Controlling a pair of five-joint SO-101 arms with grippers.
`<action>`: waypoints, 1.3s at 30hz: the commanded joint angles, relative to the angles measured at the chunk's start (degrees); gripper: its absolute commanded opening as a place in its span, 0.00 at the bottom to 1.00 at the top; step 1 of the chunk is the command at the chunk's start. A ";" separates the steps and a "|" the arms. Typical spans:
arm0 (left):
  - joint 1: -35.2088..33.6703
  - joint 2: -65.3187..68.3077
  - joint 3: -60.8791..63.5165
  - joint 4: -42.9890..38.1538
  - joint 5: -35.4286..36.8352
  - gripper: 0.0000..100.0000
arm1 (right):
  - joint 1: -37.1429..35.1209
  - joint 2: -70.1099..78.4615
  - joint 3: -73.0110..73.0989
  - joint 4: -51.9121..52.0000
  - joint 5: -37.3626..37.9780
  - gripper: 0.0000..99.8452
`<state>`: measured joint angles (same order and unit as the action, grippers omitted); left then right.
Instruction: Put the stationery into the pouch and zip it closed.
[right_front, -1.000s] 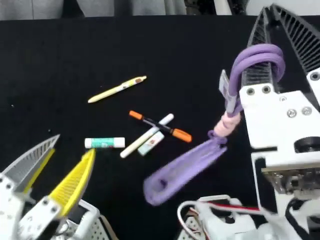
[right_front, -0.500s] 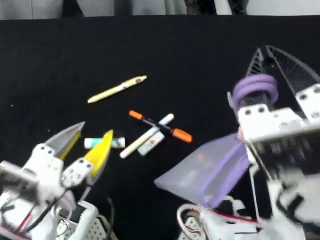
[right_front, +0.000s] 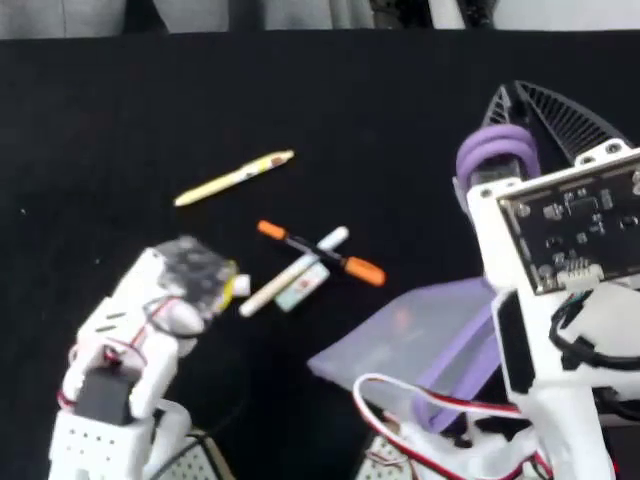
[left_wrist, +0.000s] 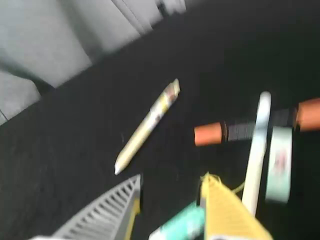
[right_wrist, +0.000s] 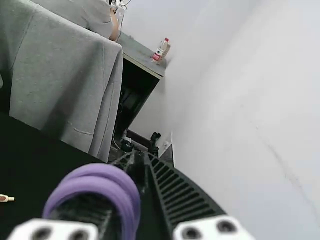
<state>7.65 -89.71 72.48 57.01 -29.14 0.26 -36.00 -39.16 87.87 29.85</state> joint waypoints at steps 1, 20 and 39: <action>-0.75 -0.53 5.14 -3.08 -20.13 0.20 | -2.81 1.10 2.77 -3.60 -1.49 0.01; 5.41 6.15 1.89 -9.41 -17.23 0.19 | -6.33 0.92 6.11 -3.25 -10.90 0.01; 3.74 80.88 -46.99 -16.97 63.47 0.20 | -6.24 1.10 7.43 -3.34 -11.69 0.01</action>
<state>12.04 -14.29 34.15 37.67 14.81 -5.36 -35.21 -32.04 85.58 16.48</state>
